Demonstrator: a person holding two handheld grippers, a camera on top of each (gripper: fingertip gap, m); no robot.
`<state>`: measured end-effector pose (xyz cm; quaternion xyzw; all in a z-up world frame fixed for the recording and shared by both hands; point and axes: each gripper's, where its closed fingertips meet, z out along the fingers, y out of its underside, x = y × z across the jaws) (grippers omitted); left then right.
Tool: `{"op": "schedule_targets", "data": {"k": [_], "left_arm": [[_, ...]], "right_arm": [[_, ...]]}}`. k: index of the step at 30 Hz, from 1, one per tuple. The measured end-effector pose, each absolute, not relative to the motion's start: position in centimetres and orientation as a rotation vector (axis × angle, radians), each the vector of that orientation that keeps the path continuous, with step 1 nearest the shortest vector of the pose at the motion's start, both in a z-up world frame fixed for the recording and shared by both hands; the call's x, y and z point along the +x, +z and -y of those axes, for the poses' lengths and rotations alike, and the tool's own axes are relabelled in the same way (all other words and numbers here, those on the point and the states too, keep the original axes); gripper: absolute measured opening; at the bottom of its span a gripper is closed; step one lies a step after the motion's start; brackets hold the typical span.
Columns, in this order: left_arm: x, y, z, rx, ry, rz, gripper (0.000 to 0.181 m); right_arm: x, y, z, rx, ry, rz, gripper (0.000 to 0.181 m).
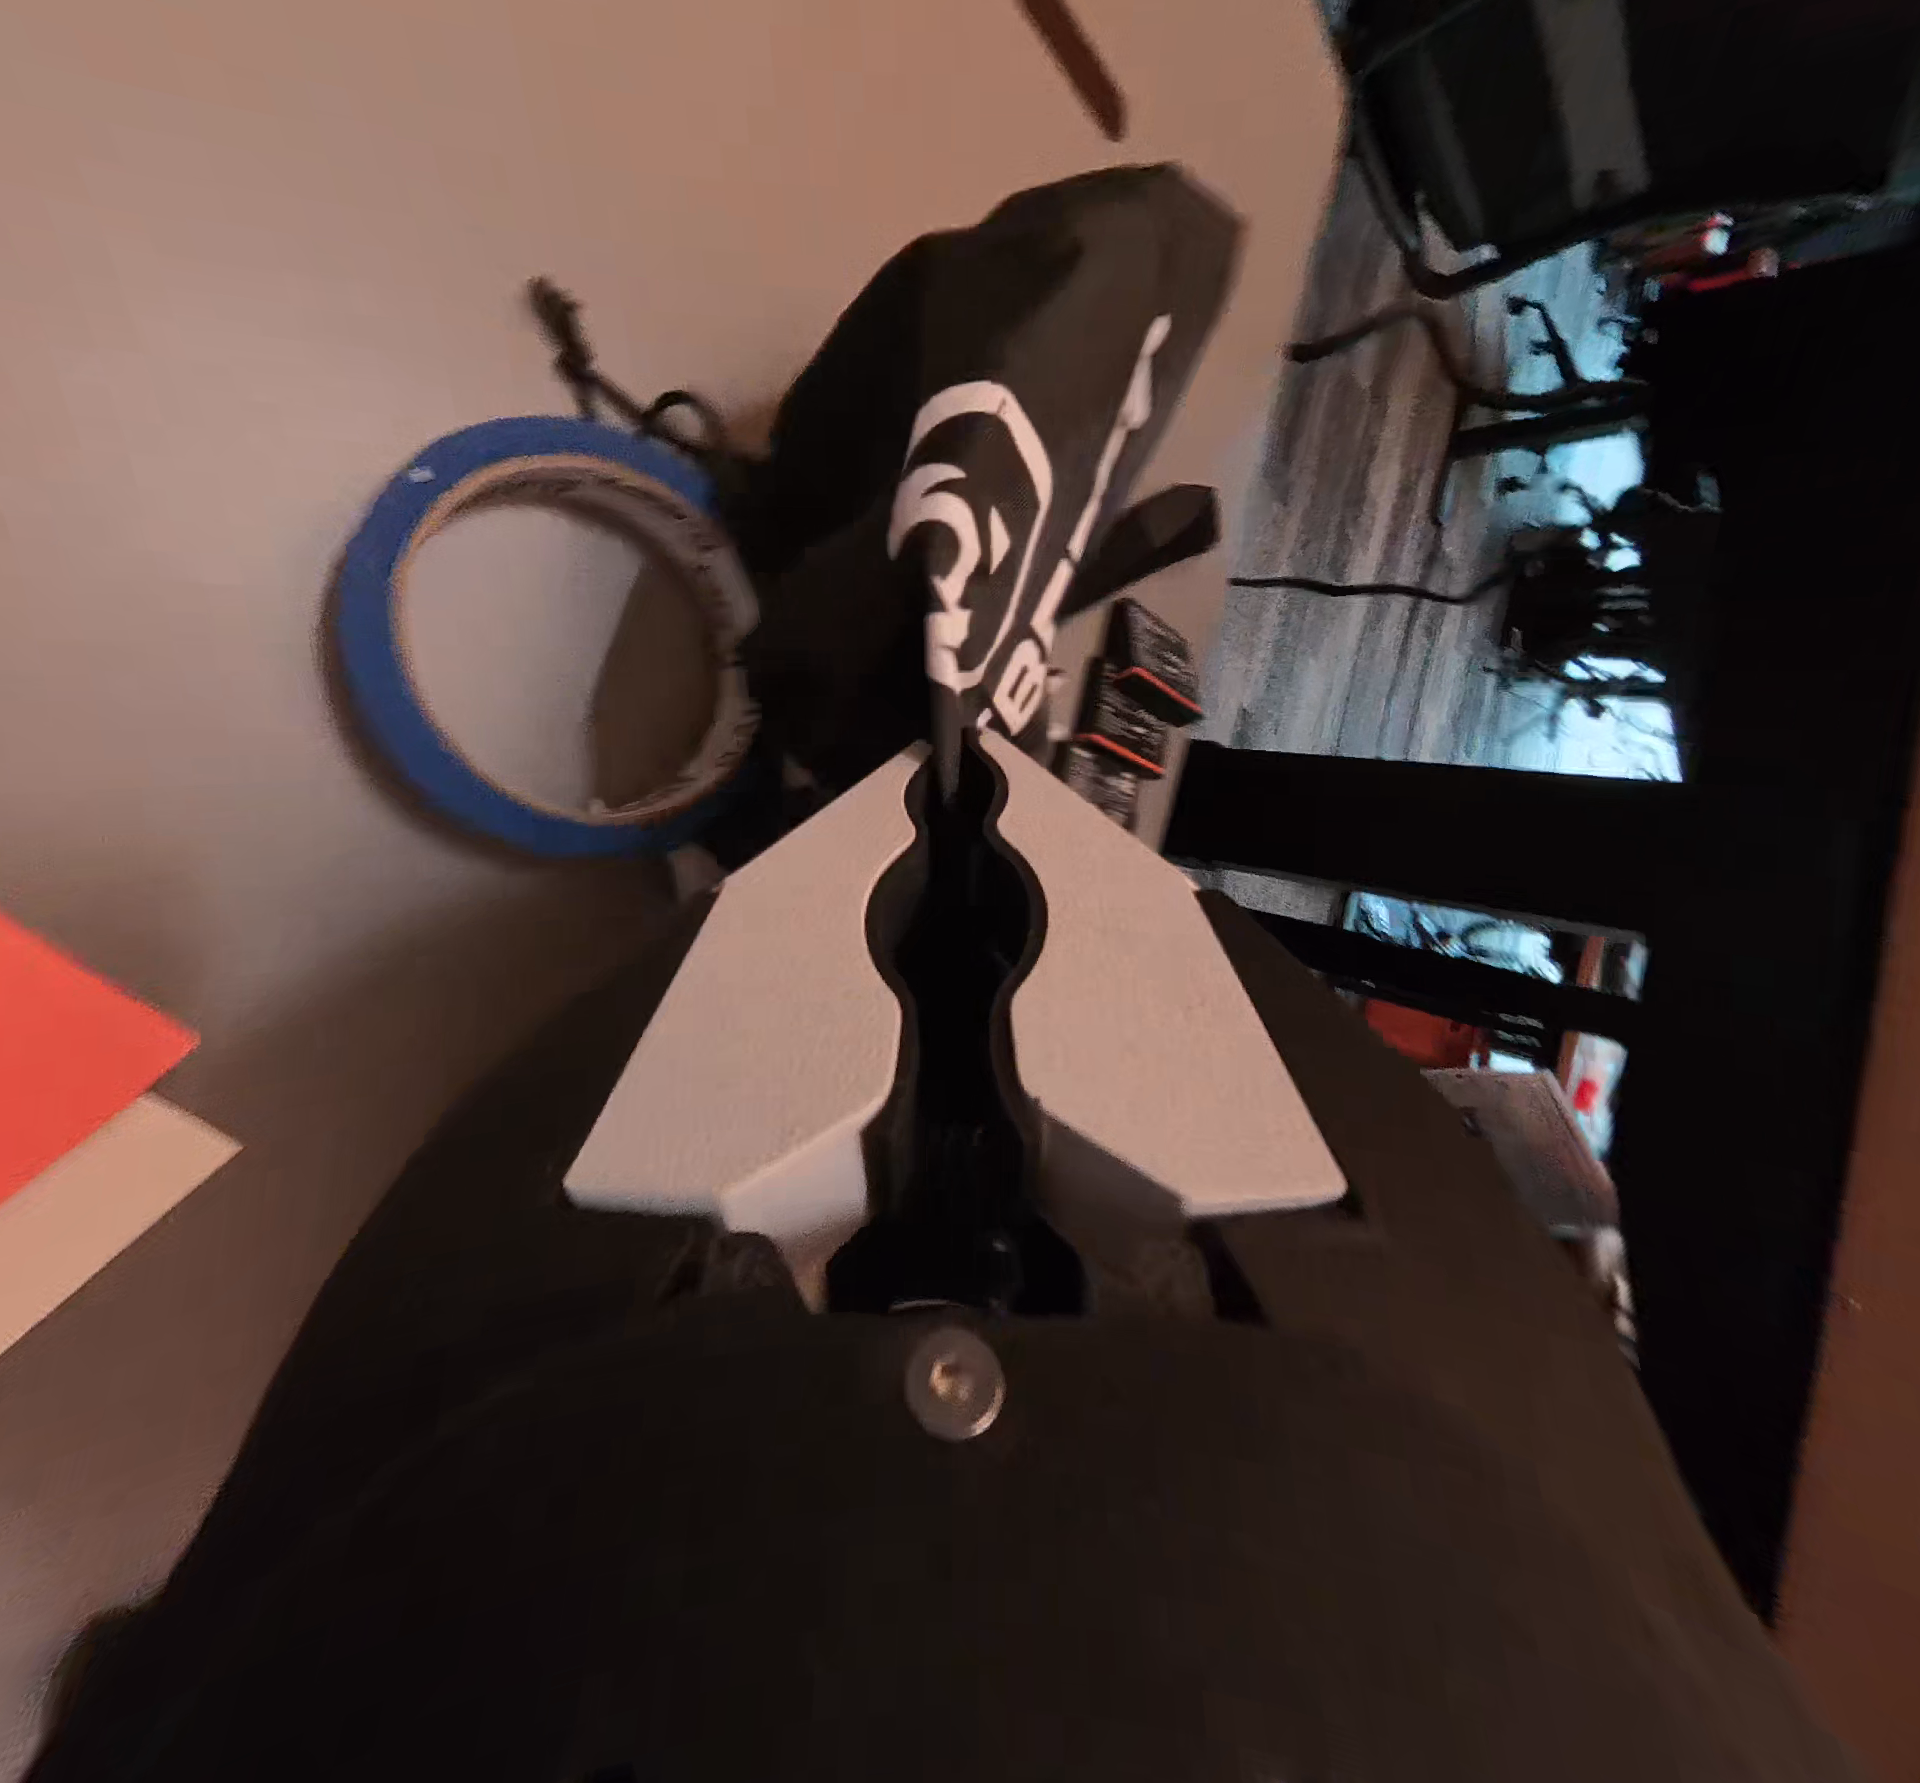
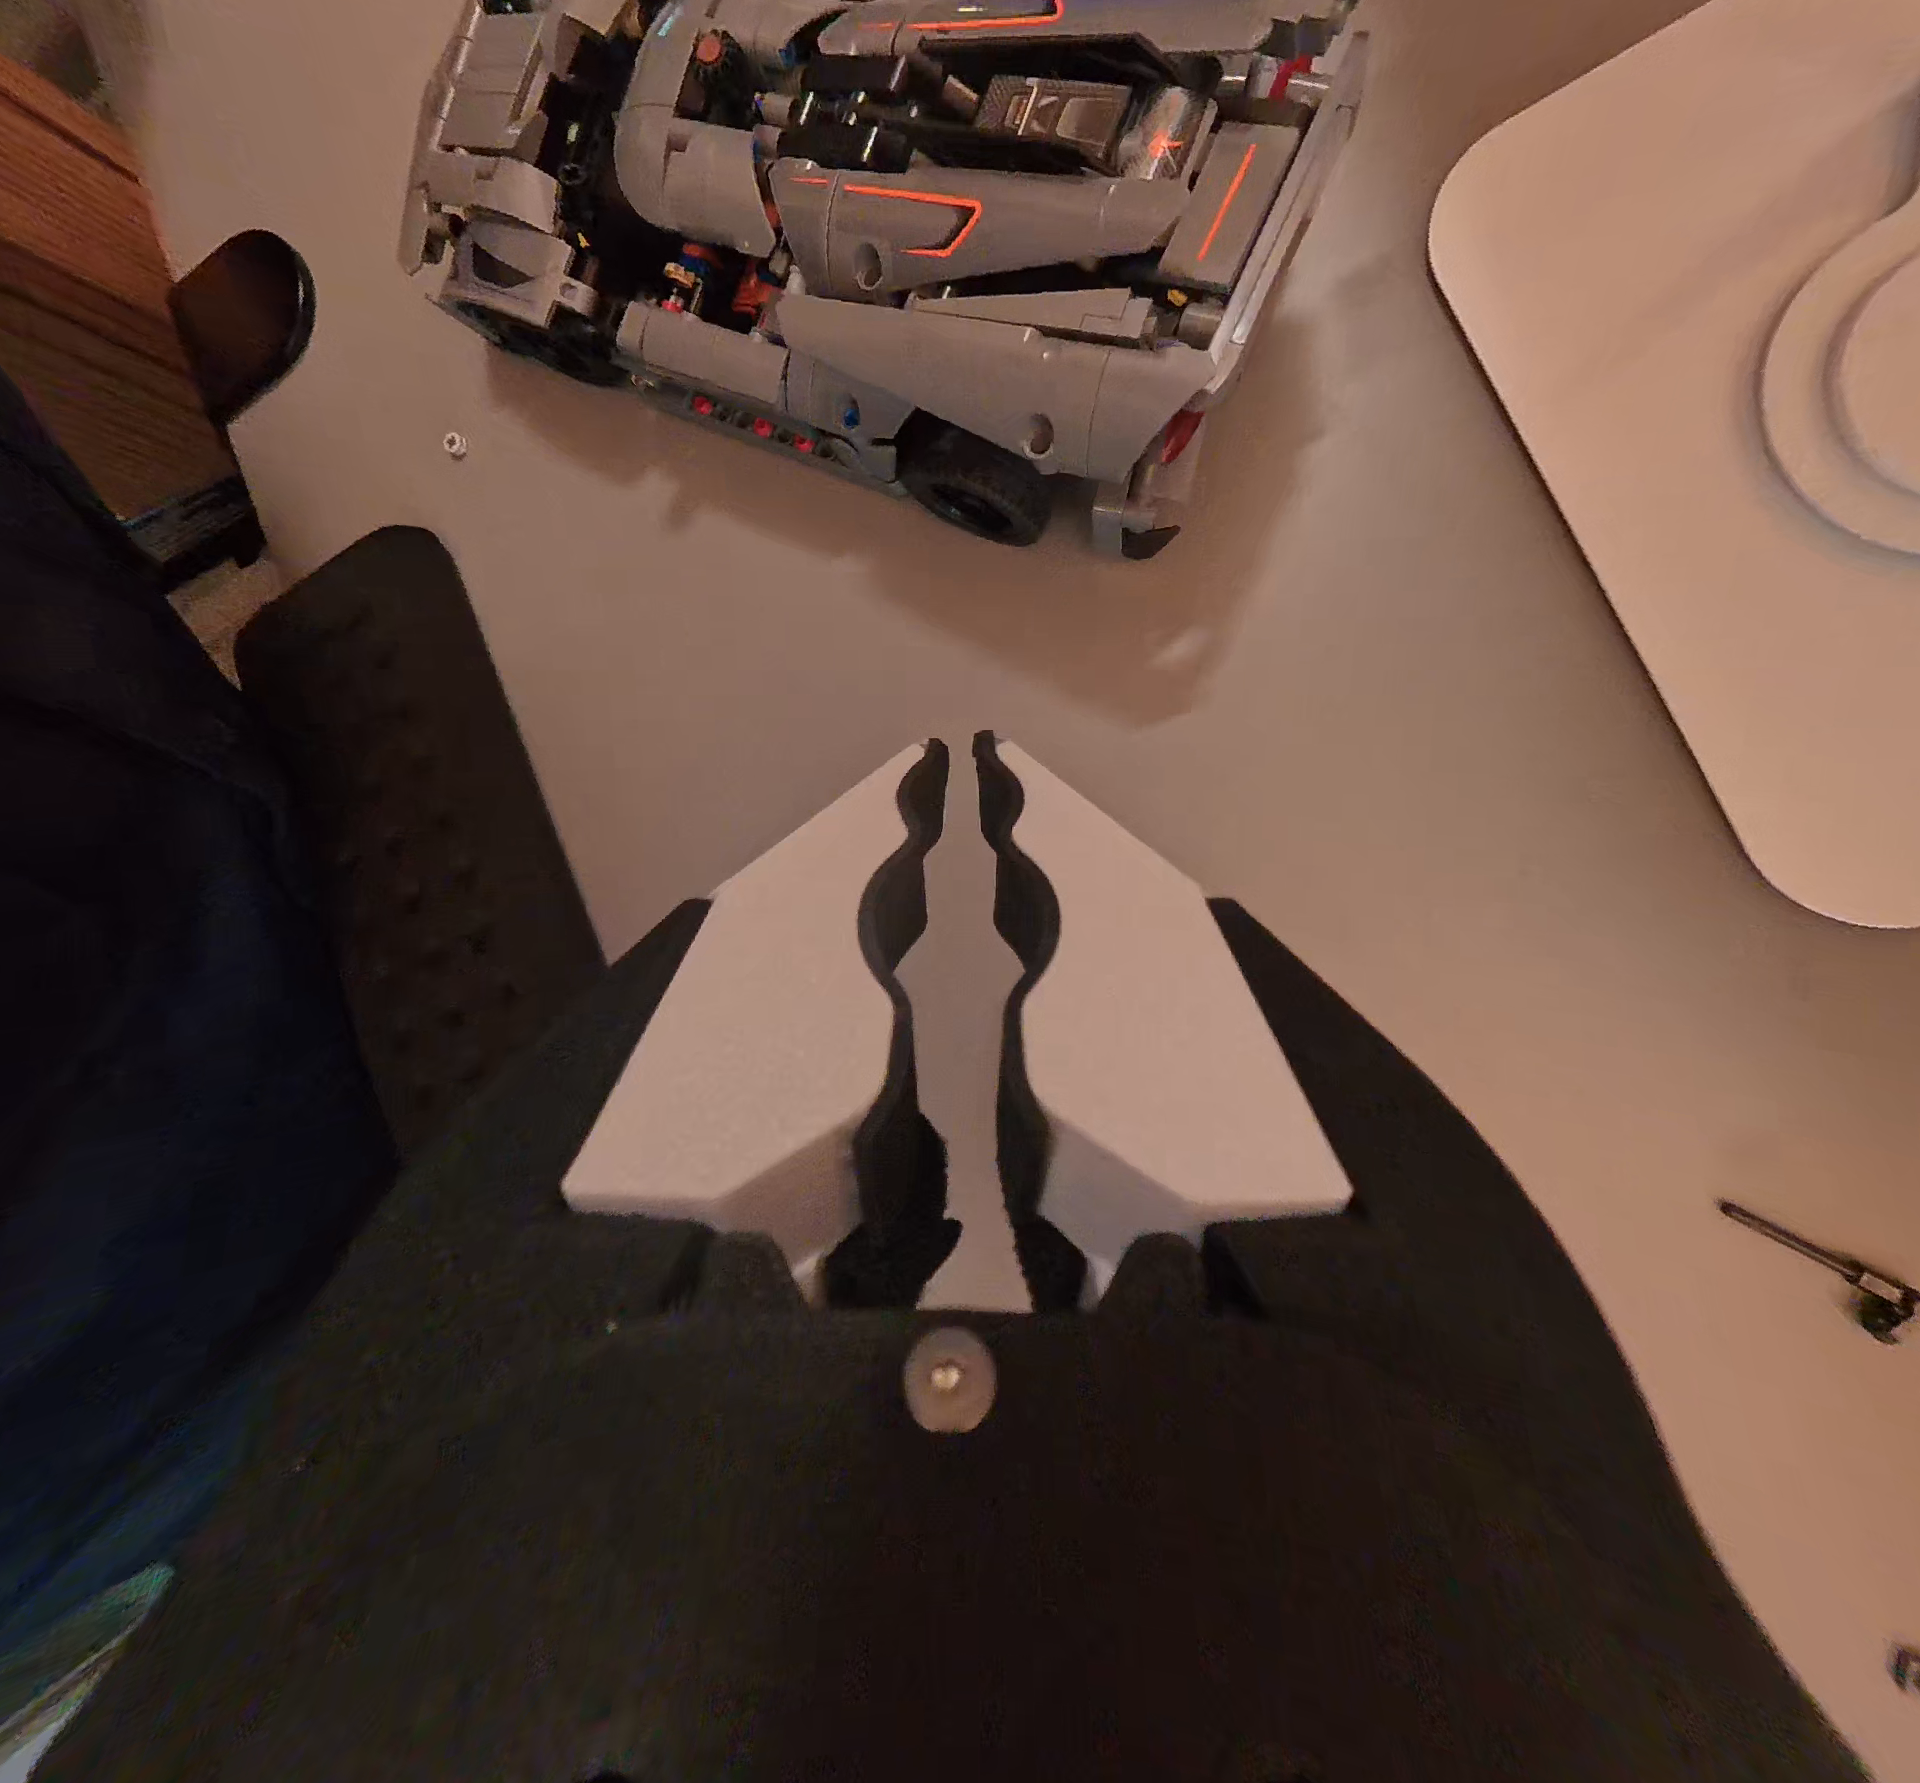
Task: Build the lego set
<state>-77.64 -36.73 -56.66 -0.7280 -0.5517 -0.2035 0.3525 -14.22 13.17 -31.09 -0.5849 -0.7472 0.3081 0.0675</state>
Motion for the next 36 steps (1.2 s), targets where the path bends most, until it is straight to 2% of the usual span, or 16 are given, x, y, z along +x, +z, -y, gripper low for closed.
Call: {"op": "schedule_targets", "data": {"k": [3, 11, 16, 18, 22, 29, 32, 36], "left_arm": [[-78.4, -58.6, 38.4, -1.910, -0.431, 1.499, 0.004], [-79.8, -60.3, 41.8, -2.024, -0.131, 1.599, 0.044], [-80.8, -58.1, 42.9, -1.993, 0.009, 1.587, 0.073], [-81.1, -56.1, 43.2, -1.970, 0.061, 1.561, 0.077], [-81.2, -50.2, 42.6, -1.960, 0.205, 1.439, 0.072], [-77.0, -33.4, 31.8, -1.911, 0.286, 0.932, 0.040], [-71.4, -28.5, 23.7, -2.041, 0.210, 0.646, 0.054], [-61.3, -23.8, 13.6, -2.170, 0.113, 0.267, 0.049]], "right_arm": [[-14.5, -31.3, -12.8, -1.753, 0.912, 2.286, 0.004], [-15.1, -30.8, -12.1, -1.731, 0.946, 2.278, 0.003], [-15.0, -30.1, -12.1, -1.707, 0.967, 2.251, 0.003], [-14.8, -29.8, -12.1, -1.694, 0.979, 2.239, 0.003], [-14.4, -29.0, -12.6, -1.661, 1.022, 2.192, 0.004], [-13.0, -27.0, -15.1, -1.609, 1.032, 2.060, 0.010], [-11.7, -25.6, -17.2, -1.585, 1.011, 1.983, 0.016], [-9.0, -25.0, -21.0, -1.583, 0.873, 1.907, 0.026]]}}
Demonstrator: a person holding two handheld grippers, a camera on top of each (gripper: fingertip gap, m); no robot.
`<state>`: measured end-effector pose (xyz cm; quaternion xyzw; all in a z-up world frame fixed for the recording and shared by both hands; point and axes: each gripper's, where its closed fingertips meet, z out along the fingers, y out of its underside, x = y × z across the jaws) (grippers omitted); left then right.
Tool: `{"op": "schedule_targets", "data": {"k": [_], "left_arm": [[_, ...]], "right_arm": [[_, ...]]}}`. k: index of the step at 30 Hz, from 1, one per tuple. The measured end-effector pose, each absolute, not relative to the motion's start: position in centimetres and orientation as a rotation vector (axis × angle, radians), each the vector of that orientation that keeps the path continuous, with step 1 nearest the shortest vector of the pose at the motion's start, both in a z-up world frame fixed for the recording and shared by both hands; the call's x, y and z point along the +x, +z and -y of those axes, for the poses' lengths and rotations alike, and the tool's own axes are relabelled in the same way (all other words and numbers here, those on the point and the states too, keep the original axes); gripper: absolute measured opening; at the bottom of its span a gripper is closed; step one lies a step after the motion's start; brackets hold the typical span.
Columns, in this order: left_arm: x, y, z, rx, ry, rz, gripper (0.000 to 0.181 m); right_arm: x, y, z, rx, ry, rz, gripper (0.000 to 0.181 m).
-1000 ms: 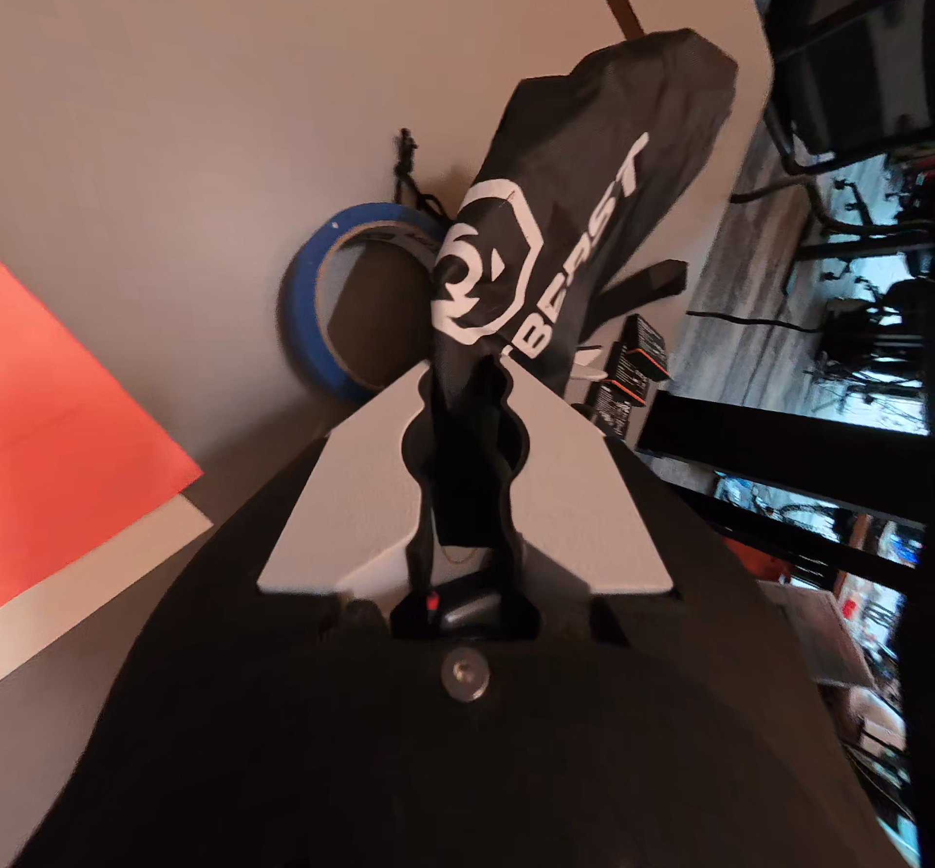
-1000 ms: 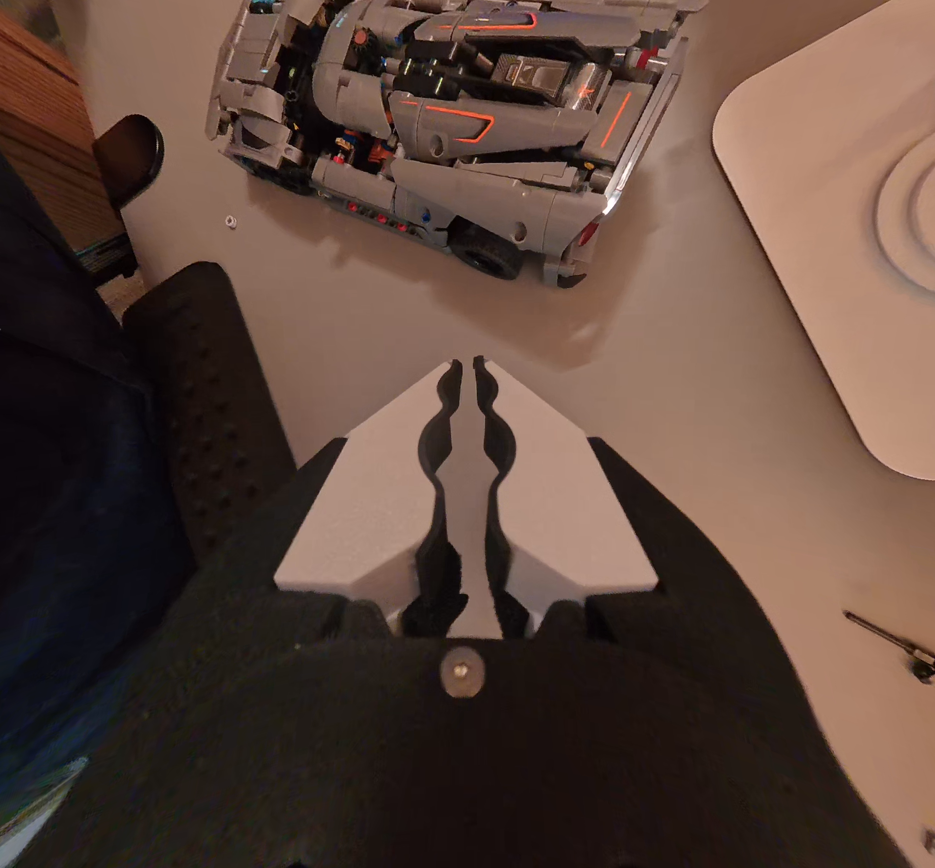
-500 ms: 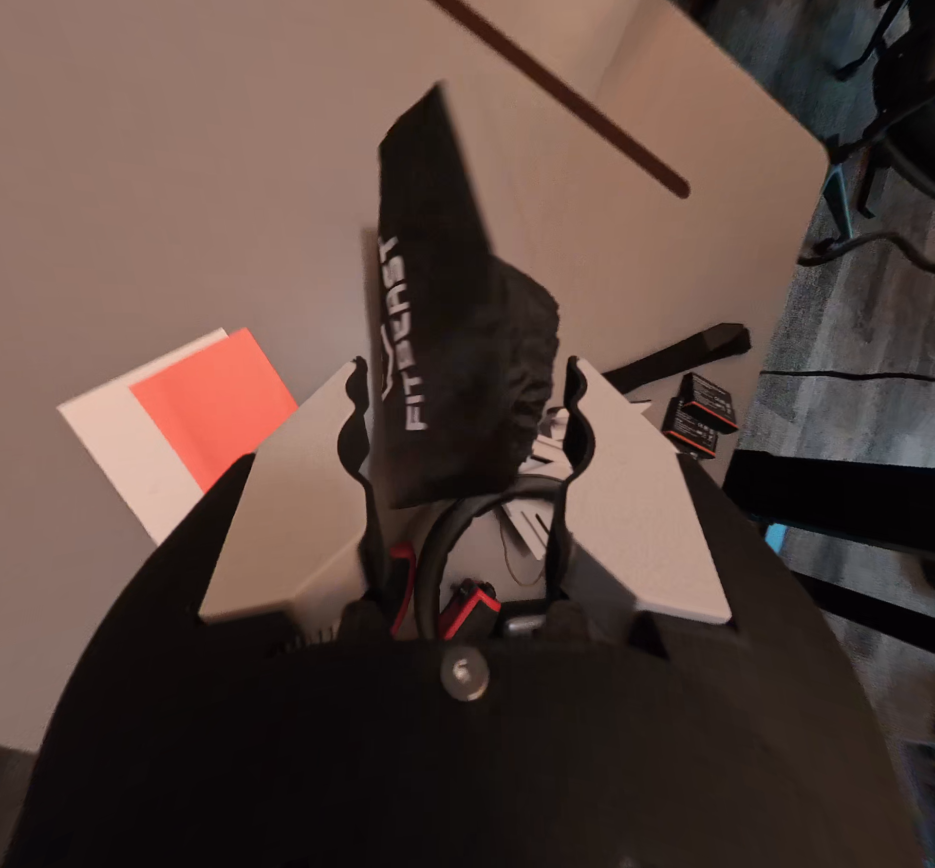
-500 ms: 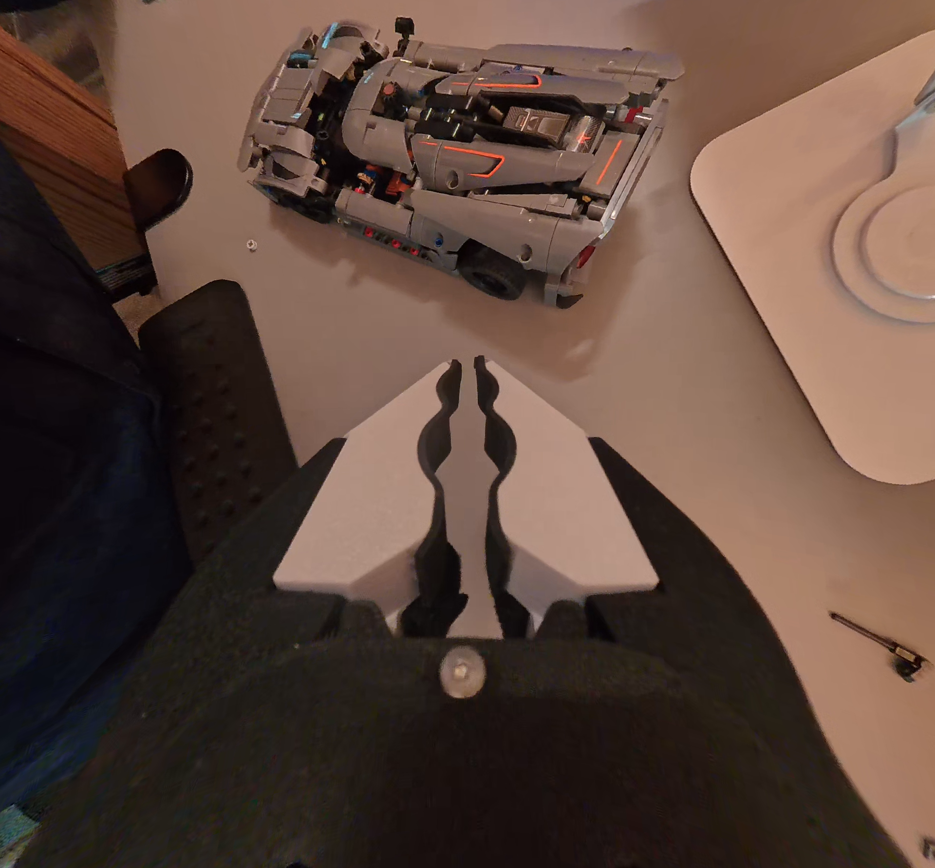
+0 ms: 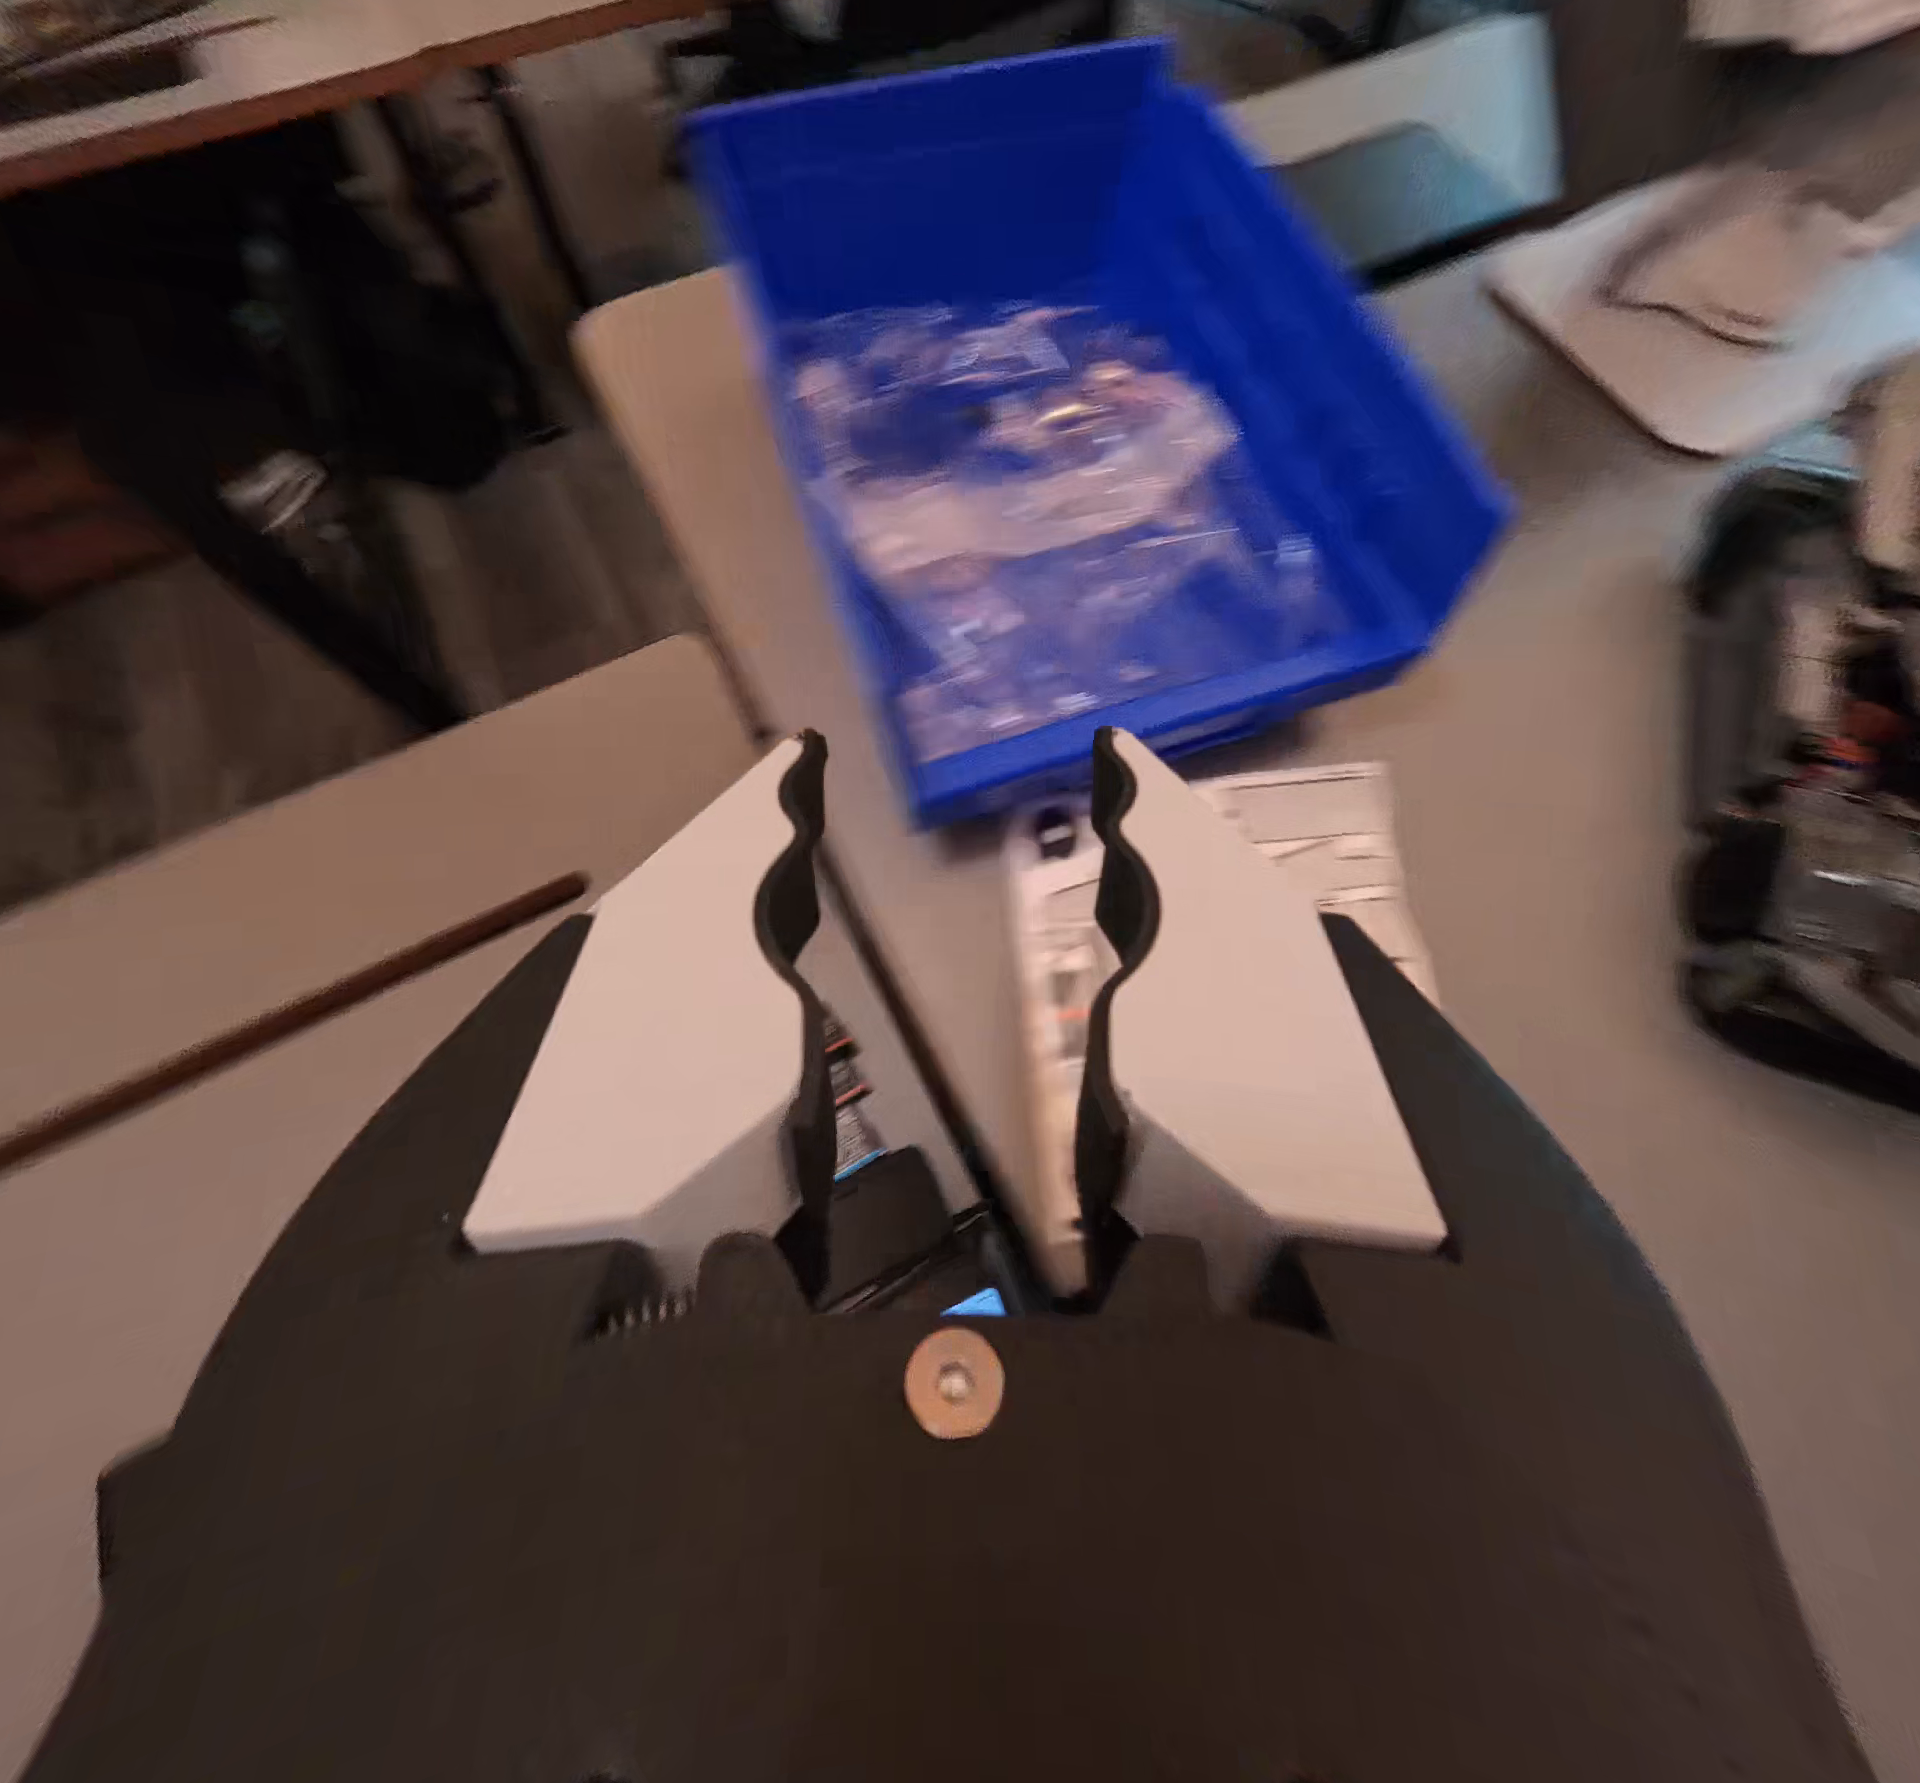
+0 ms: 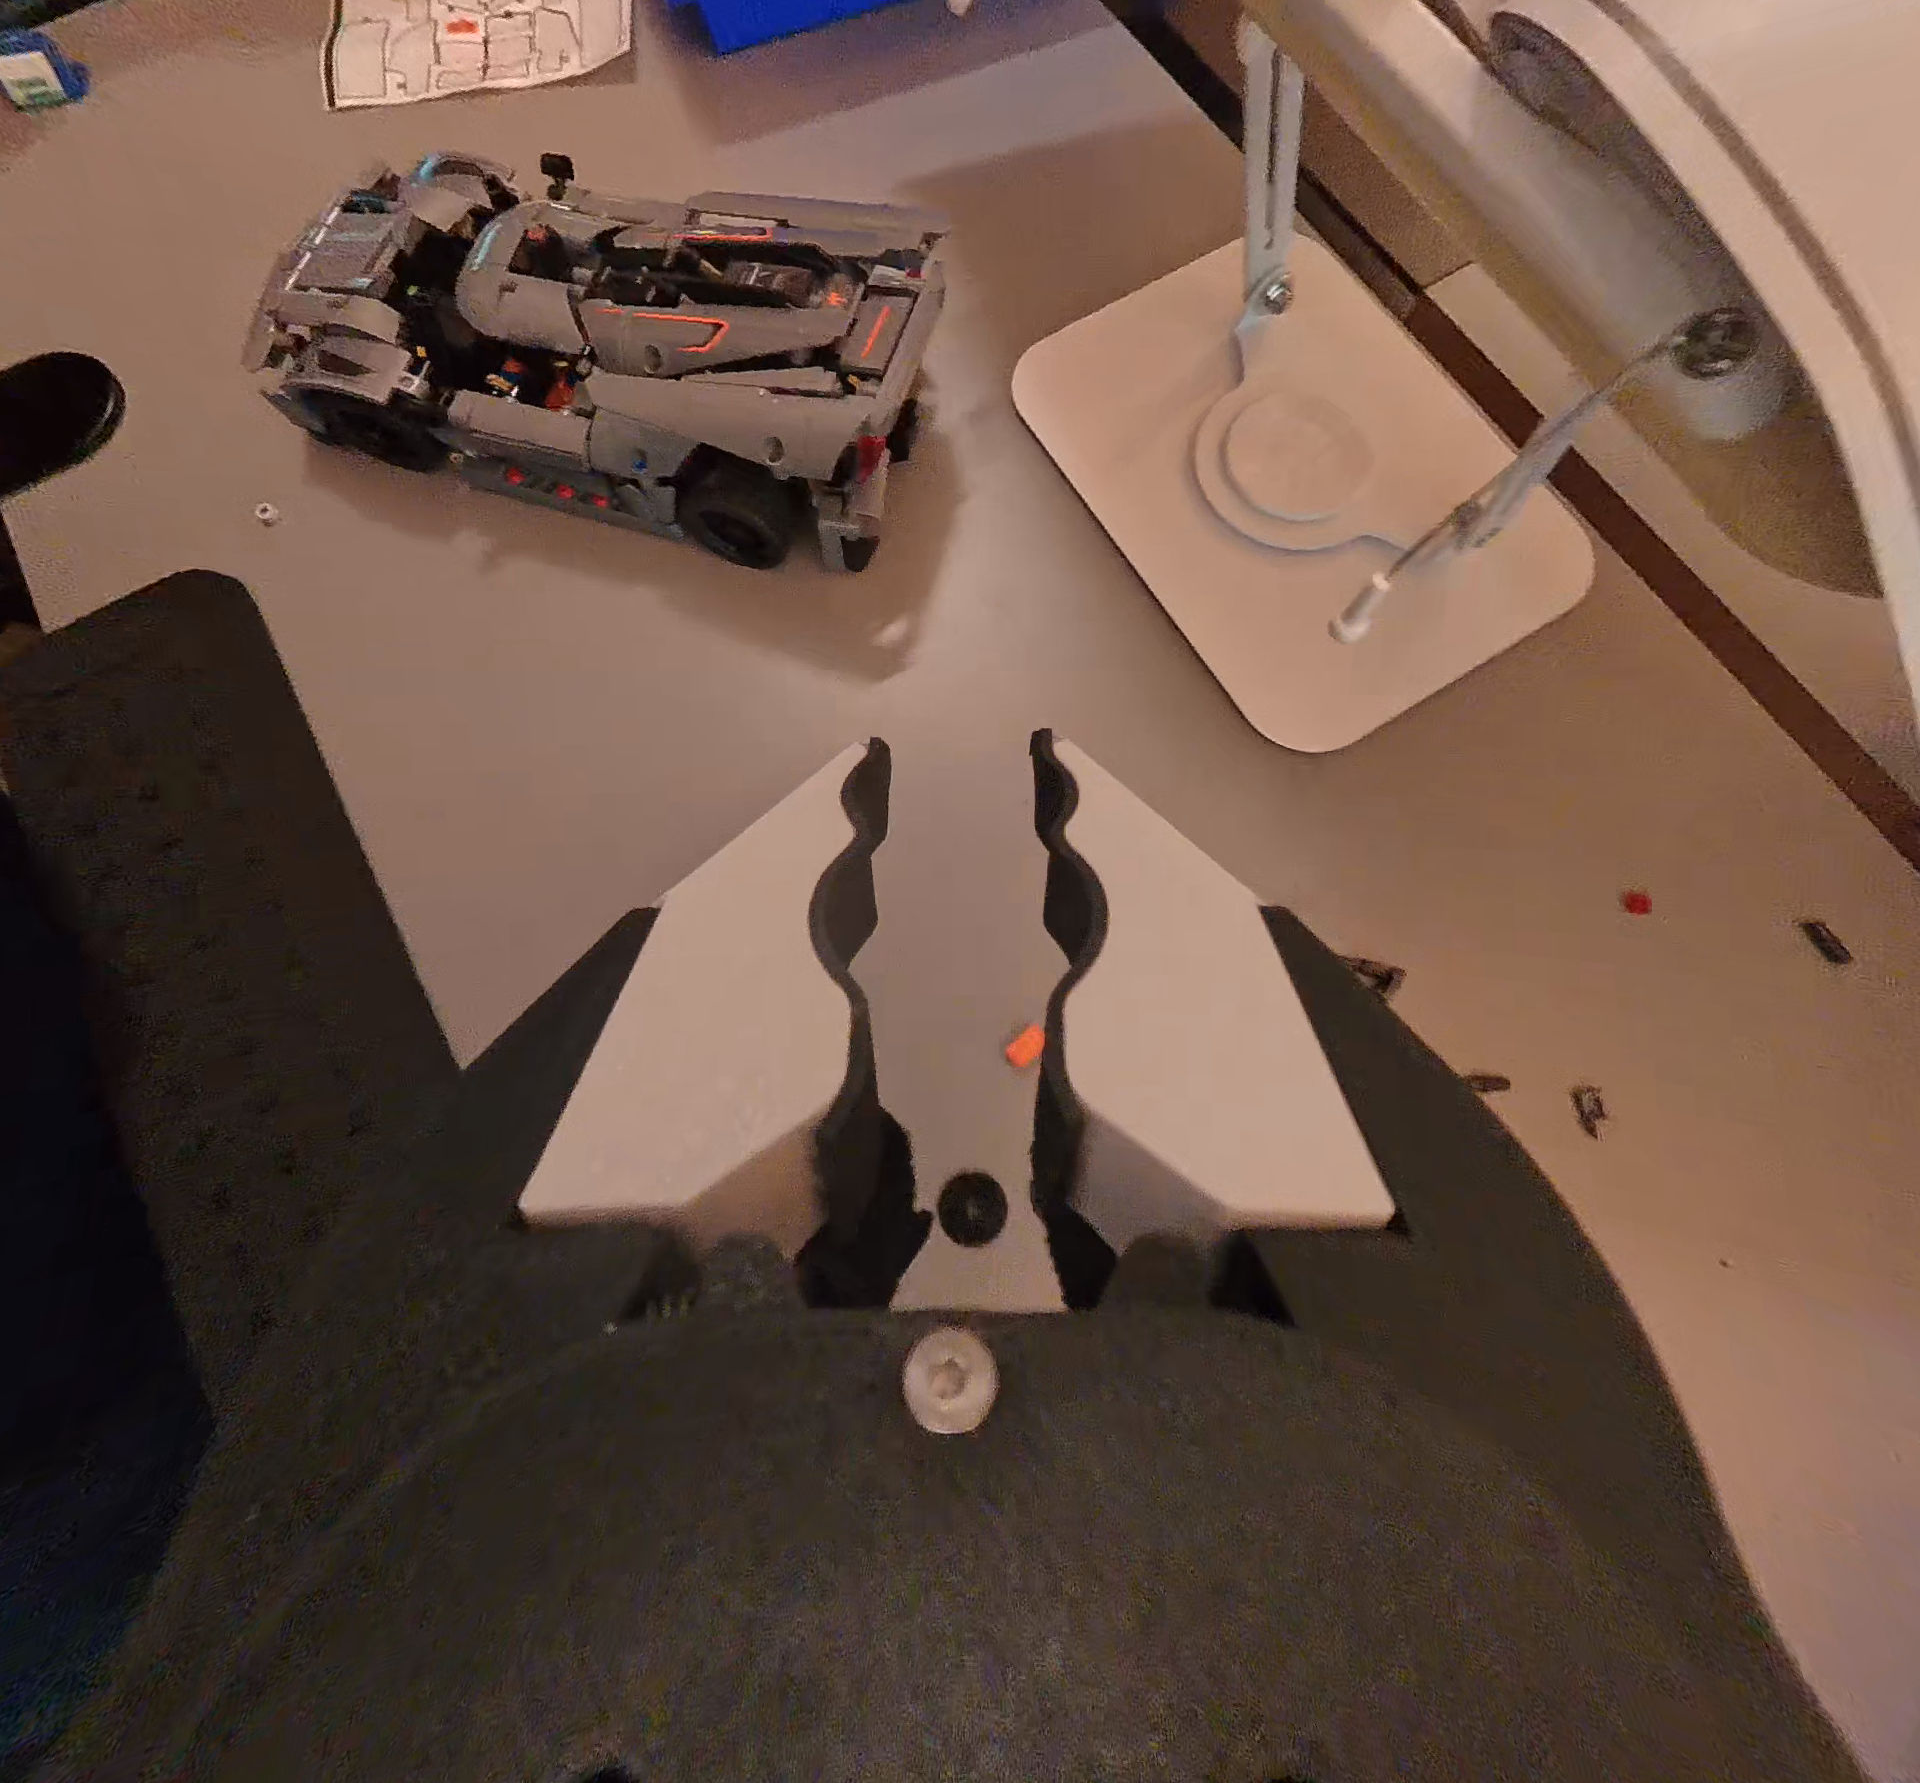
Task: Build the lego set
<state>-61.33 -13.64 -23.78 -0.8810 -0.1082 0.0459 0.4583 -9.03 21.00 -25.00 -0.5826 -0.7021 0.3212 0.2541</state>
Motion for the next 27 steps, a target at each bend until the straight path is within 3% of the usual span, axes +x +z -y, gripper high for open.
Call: {"op": "schedule_targets", "data": {"k": [6, 15, 22, 27], "left_arm": [[-43.3, -20.1, 2.4, -2.250, -0.048, -0.232, 0.047], [-20.6, -20.9, -8.4, -2.254, -0.249, -0.658, 0.049], [-13.0, -24.3, -10.1, -2.316, -0.234, -0.808, 0.045], [-13.7, -27.7, -7.7, -2.449, -0.205, -0.702, 0.043]], "right_arm": [[-3.2, -26.6, -25.0, -1.594, 0.633, 1.928, 0.029], [0.3, -29.6, -28.4, -1.576, 0.673, 2.005, 0.039], [-1.0, -32.4, -26.1, -1.403, 0.810, 2.253, 0.031], [-2.3, -36.2, -24.9, -1.326, 0.810, 2.367, 0.031]]}}
